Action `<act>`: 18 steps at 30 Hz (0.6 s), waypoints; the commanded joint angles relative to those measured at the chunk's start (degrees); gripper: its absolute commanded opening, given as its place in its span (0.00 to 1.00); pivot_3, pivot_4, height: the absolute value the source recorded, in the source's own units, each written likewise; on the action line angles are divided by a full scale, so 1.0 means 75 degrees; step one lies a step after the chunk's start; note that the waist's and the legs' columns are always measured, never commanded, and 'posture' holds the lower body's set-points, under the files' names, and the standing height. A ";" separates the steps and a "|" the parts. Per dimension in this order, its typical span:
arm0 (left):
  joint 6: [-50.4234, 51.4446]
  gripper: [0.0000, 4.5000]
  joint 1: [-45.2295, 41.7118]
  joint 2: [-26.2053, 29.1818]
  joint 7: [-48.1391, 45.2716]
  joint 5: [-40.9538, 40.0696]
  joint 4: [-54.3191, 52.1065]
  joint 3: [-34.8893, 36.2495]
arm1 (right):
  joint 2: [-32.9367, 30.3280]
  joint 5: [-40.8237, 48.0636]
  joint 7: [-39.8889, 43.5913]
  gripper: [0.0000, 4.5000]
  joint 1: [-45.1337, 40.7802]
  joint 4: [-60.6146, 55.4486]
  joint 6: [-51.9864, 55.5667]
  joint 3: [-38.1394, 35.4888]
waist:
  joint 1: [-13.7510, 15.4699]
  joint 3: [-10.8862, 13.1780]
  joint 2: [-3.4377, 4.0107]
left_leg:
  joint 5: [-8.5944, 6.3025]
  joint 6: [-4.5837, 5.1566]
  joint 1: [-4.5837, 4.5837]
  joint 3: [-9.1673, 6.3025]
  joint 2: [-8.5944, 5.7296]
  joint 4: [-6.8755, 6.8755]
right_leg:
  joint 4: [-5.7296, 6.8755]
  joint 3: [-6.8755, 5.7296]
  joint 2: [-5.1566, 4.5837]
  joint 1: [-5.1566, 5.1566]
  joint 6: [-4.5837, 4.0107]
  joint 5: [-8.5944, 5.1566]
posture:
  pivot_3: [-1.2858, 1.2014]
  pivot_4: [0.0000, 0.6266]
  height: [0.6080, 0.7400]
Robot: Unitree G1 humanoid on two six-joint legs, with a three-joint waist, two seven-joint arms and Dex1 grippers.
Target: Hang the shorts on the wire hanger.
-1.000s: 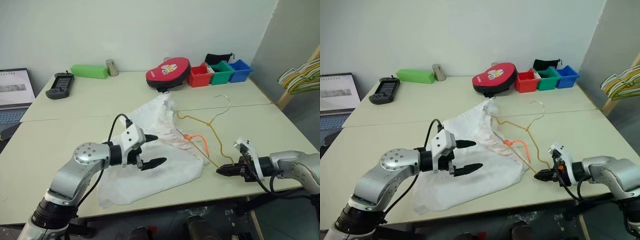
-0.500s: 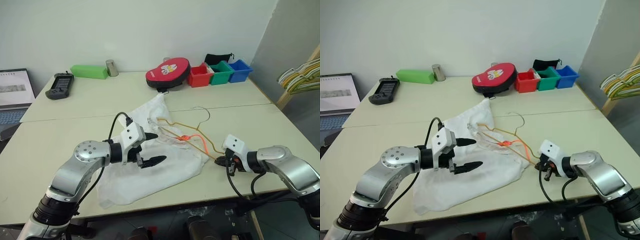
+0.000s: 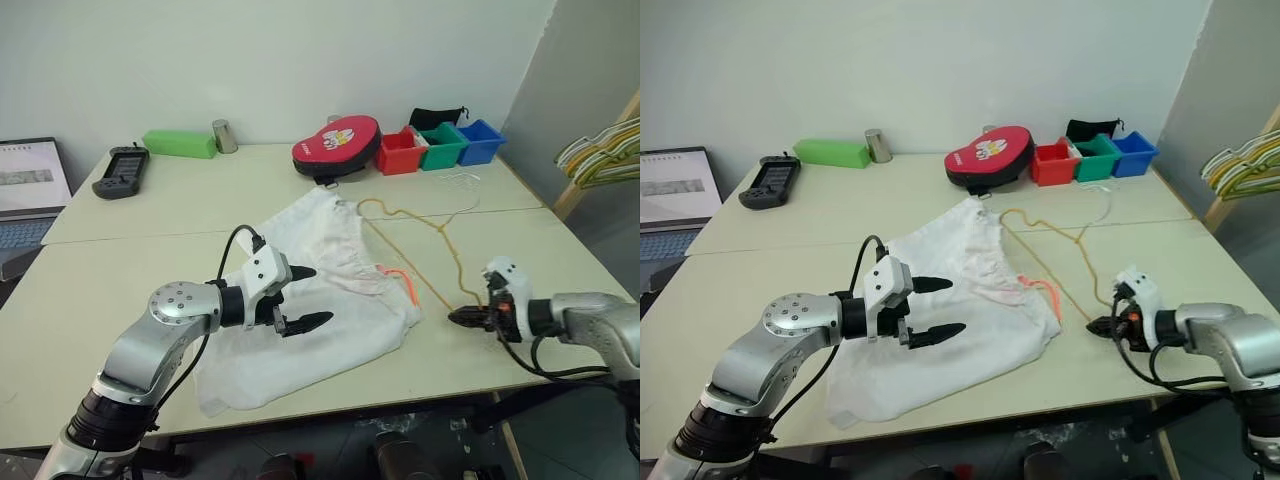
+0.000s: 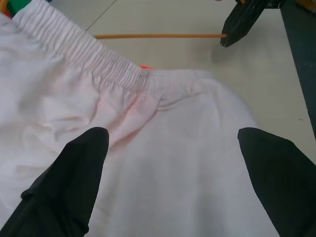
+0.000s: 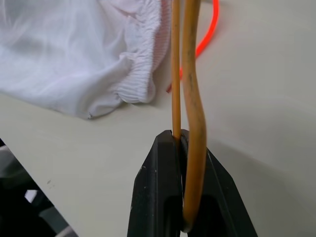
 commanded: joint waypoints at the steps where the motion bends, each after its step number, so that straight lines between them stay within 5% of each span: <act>1: -0.0111 0.99 0.0007 -0.0040 0.0015 0.0003 -0.0199 0.0037 | -0.0388 0.0249 0.0236 0.00 0.0236 0.0092 0.0197 -0.0513 | -0.0002 0.0000 0.0000 | 0.0000 0.0000 0.0000 0.0007 0.0000 0.0000 | 0.0000 0.0000 0.0000 0.0000 0.0000 0.0000 | 0.44 0.08 1.00; 12: -0.0112 0.99 0.0158 -0.0053 0.0057 -0.0010 -0.0299 0.0046 | -0.1868 0.0219 0.1876 0.00 0.2491 -0.0379 -0.0962 -0.0444 | -0.0072 -0.0041 0.0063 | 0.0000 0.0000 0.0026 0.0031 -0.0012 0.0004 | -0.0001 0.0013 0.0007 0.0019 0.0001 0.0002 | 0.44 0.08 1.00; 18: -0.0104 0.99 0.0261 -0.0038 0.0093 -0.0020 -0.0385 0.0074 | -0.1866 -0.0245 0.2126 0.00 0.2537 -0.0522 -0.2168 -0.0198 | -0.0194 -0.0055 0.0072 | 0.0000 0.0000 0.0055 0.0031 -0.0013 0.0004 | 0.0000 0.0012 0.0014 0.0043 0.0001 0.0002 | 0.45 0.07 1.00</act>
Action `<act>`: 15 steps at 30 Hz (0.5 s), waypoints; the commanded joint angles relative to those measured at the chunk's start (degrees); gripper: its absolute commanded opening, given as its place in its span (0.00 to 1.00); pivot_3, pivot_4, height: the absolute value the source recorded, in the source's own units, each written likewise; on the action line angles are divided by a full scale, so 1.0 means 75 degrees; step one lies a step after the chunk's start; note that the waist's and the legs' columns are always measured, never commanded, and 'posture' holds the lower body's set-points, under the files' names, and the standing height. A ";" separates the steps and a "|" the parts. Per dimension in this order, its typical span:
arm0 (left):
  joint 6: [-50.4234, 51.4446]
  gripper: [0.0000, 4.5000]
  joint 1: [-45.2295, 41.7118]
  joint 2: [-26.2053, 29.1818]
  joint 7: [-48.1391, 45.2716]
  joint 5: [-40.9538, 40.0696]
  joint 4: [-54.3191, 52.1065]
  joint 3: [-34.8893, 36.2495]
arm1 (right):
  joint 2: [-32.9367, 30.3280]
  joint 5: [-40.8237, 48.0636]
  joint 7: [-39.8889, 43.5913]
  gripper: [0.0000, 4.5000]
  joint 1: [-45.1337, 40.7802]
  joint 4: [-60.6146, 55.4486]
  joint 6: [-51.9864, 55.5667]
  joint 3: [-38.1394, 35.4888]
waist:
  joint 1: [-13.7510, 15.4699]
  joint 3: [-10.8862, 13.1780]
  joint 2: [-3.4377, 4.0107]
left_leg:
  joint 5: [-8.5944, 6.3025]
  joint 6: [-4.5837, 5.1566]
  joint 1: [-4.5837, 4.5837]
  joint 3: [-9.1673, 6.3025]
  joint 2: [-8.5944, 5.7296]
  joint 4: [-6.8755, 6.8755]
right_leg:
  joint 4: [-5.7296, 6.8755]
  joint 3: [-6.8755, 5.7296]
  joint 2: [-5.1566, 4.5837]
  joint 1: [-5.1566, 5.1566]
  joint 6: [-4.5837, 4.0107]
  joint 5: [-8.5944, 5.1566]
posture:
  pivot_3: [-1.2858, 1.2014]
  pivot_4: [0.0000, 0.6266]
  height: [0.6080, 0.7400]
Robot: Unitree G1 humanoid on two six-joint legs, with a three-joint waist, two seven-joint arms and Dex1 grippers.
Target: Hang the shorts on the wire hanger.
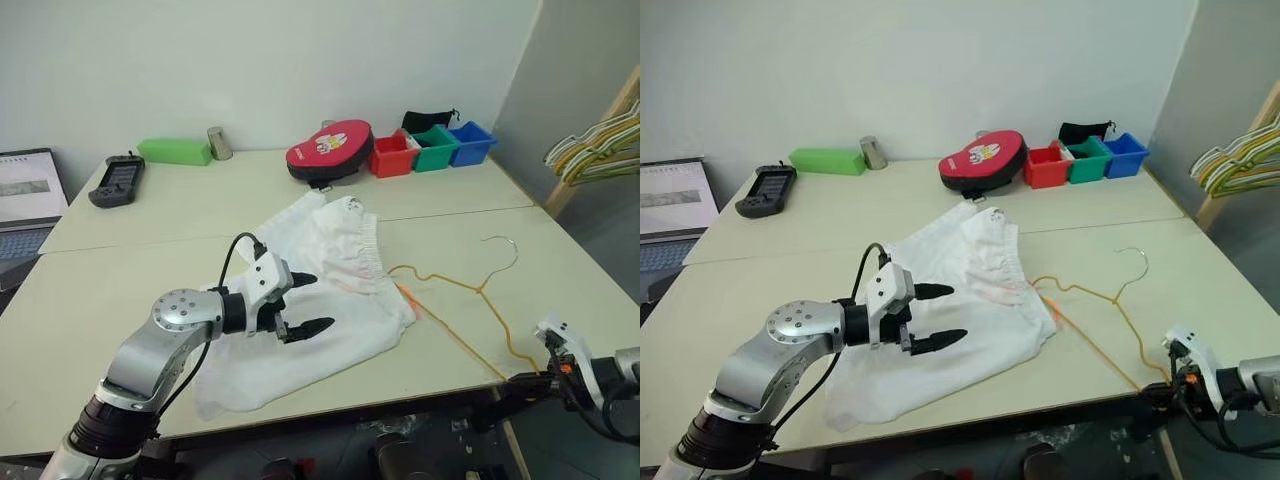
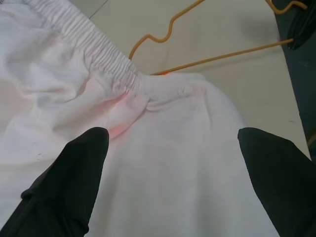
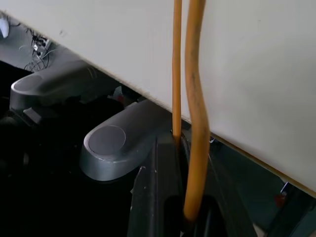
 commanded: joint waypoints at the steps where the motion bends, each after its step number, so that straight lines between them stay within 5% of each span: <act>1: -0.0096 0.99 -0.0016 0.0028 0.0031 -0.0019 -0.0343 0.0135 | -0.0096 -0.0356 0.0214 0.00 -0.0140 -0.0276 -0.0911 0.0075 | -0.0016 -0.0004 0.0001 | 0.0000 0.0000 0.0002 0.0001 0.0000 0.0000 | 0.0000 0.0001 0.0000 0.0002 0.0000 0.0000 | 0.45 0.07 1.00; 15: -0.0056 0.99 0.0048 0.0077 0.0120 -0.0001 -0.0389 0.0222 | 0.0169 -0.2175 -0.0073 0.00 -0.0826 0.0531 -0.3286 0.0956 | 0.0014 -0.0006 0.0001 | 0.0000 0.0000 -0.0001 -0.0005 0.0002 -0.0003 | -0.0002 0.0000 -0.0004 0.0000 0.0000 0.0000 | 0.45 0.09 1.00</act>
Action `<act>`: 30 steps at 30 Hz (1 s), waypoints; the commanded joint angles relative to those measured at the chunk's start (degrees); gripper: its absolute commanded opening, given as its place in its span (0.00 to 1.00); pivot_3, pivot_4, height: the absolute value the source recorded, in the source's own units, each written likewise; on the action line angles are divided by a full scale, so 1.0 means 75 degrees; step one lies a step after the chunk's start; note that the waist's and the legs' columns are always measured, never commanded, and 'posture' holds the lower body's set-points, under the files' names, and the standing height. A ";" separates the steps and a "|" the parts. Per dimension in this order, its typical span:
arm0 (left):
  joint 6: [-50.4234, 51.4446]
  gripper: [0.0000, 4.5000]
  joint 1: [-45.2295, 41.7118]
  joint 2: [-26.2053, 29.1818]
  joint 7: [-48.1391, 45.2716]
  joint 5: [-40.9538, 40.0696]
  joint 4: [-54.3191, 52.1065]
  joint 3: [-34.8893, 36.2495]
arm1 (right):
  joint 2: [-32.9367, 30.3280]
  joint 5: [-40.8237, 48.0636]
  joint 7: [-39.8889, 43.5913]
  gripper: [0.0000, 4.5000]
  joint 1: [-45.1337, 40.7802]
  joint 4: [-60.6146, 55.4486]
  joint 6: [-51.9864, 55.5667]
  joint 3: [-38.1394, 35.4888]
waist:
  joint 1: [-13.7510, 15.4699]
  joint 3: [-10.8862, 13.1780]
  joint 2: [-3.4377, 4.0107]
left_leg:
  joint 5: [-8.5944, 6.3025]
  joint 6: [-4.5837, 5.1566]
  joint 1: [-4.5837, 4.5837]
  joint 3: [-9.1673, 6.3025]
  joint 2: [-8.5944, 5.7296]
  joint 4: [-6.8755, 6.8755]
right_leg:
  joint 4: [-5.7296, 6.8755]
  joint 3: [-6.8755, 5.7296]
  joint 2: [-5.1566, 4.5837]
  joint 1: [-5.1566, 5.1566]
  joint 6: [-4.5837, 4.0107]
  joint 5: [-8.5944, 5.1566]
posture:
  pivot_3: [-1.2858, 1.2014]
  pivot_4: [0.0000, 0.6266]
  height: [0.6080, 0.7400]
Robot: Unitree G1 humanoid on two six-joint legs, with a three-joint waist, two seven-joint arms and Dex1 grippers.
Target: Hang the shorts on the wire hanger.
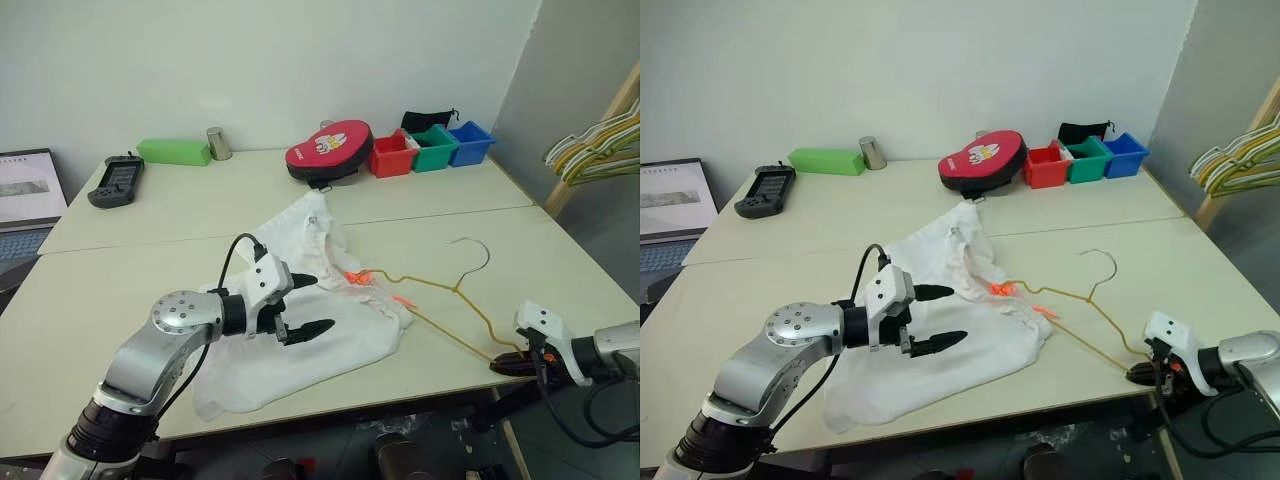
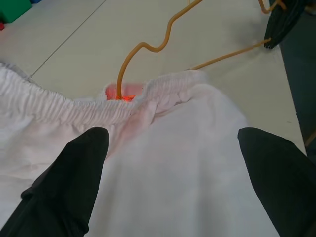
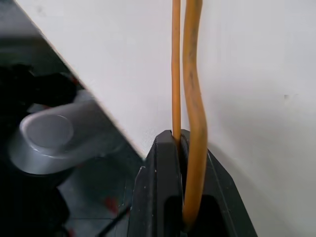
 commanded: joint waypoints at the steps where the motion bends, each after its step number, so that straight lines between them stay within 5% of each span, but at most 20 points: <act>1: -0.0050 0.99 -0.0015 0.0032 0.0083 -0.0008 -0.0236 0.0195 | 0.0091 -0.0638 -0.0268 0.00 -0.0315 0.0242 -0.0664 0.0119 | 0.0008 0.0000 0.0000 | 0.0000 0.0000 0.0000 0.0001 0.0000 0.0000 | 0.0000 0.0000 0.0000 0.0000 0.0000 0.0000 | 0.45 0.09 1.00; 20: -0.0051 0.99 -0.0164 -0.0025 0.0182 0.0010 -0.0137 0.0158 | 0.0799 -0.1342 -0.0554 0.00 -0.1182 0.0072 -0.0506 0.0691 | -0.0010 -0.0008 -0.0018 | 0.0000 0.0000 0.0065 -0.0008 0.0008 -0.0007 | -0.0006 0.0000 0.0000 0.0060 -0.0005 0.0000 | 0.45 0.09 1.00; 30: 0.0000 0.99 -0.0057 -0.0042 0.0301 -0.0027 -0.0218 0.0188 | 0.1867 -0.0120 -0.1831 0.00 -0.1586 0.0411 0.3201 -0.0552 | 0.0012 -0.0014 -0.0029 | 0.0001 0.0000 0.0072 -0.0024 0.0009 0.0000 | -0.0005 0.0008 -0.0003 0.0070 -0.0010 0.0004 | 0.45 0.09 1.00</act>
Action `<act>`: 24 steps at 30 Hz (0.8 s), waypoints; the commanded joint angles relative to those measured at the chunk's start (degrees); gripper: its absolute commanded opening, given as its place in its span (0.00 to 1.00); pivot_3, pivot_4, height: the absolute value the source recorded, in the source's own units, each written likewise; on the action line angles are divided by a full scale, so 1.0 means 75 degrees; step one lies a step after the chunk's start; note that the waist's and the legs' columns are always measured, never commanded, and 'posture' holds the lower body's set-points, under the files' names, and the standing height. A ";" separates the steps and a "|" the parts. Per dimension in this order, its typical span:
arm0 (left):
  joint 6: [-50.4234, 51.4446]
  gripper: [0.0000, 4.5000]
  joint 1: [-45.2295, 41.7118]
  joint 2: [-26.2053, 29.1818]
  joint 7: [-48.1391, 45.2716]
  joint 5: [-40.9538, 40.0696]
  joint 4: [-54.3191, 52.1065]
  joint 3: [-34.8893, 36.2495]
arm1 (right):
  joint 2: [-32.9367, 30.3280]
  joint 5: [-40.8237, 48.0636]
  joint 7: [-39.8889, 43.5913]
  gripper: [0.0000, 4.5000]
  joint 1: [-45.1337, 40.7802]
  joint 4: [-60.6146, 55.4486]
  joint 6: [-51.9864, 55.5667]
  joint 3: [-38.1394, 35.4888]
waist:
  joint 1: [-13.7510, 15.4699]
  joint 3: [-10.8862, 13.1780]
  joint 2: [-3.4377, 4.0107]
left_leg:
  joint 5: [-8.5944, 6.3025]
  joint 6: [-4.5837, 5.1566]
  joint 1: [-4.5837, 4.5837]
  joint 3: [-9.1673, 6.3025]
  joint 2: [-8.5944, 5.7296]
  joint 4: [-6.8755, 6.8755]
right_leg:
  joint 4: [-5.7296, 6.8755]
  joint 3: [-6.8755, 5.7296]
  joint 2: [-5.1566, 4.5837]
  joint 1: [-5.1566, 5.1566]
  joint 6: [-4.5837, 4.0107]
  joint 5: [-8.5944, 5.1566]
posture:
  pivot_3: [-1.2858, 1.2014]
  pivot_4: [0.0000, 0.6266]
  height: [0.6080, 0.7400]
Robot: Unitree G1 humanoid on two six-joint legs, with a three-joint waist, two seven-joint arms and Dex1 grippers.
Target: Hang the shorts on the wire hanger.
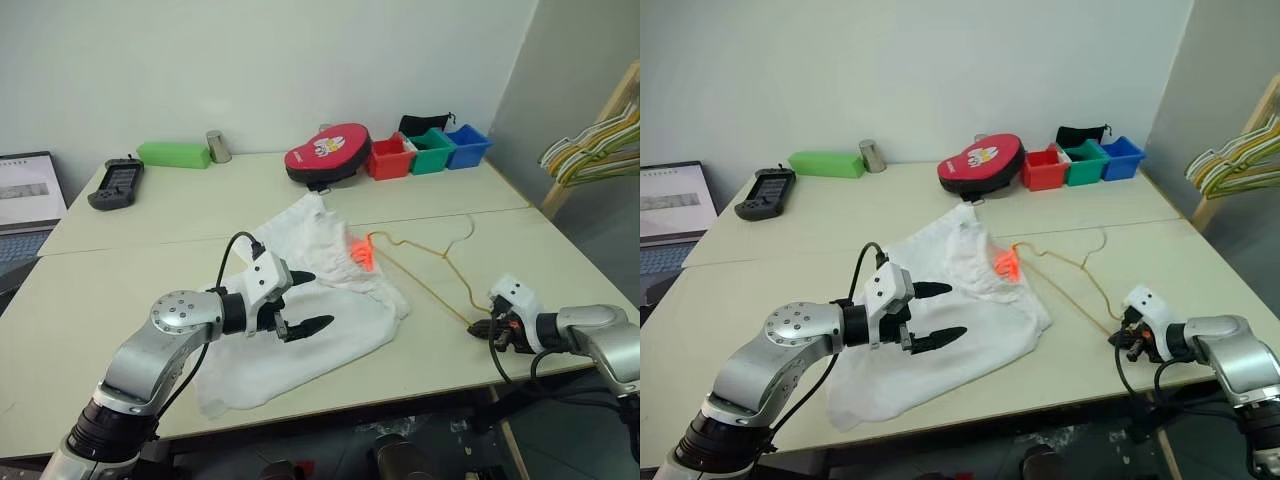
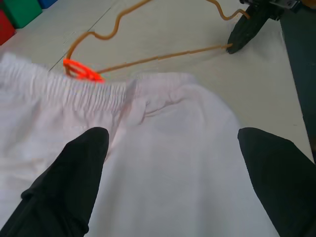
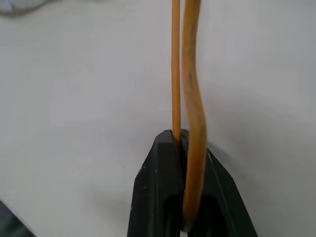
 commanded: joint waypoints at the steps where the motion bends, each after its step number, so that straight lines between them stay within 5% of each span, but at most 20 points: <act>1: -0.0030 0.99 -0.0027 -0.0008 0.0045 -0.0027 -0.0204 0.0158 | 0.0109 0.0403 -0.0393 0.00 0.0125 -0.0254 0.1122 -0.0498 | 0.0010 -0.0001 -0.0001 | 0.0000 0.0000 -0.0003 0.0001 0.0000 -0.0001 | -0.0004 -0.0004 0.0000 0.0000 0.0000 0.0000 | 0.45 0.09 1.00; 7: -0.0041 0.99 -0.0045 -0.0006 0.0033 -0.0031 -0.0182 0.0131 | -0.0024 0.0760 -0.0353 0.00 0.0434 -0.0628 0.1414 -0.0643 | 0.0049 -0.0001 -0.0001 | -0.0001 0.0000 -0.0011 0.0007 0.0000 -0.0009 | -0.0012 -0.0018 0.0000 -0.0003 0.0002 -0.0003 | 0.45 0.09 1.00; 15: -0.0117 0.99 -0.0069 0.0031 -0.0073 -0.0004 -0.0105 0.0109 | -0.1221 0.1258 0.1110 0.00 0.1390 -0.1640 0.0572 -0.0407 | 0.0041 -0.0002 0.0001 | -0.0001 -0.0001 -0.0014 0.0018 -0.0001 -0.0016 | -0.0015 -0.0014 0.0001 -0.0012 0.0003 -0.0009 | 0.45 0.09 1.00; 24: -0.0139 0.99 -0.0020 0.0022 -0.0061 0.0007 -0.0150 0.0125 | -0.1018 0.0429 0.1033 0.00 0.0489 -0.1012 -0.0934 0.0413 | -0.0035 -0.0001 0.0002 | -0.0001 -0.0001 -0.0009 0.0020 -0.0003 -0.0013 | -0.0012 -0.0011 0.0001 -0.0012 -0.0008 -0.0015 | 0.45 0.08 1.00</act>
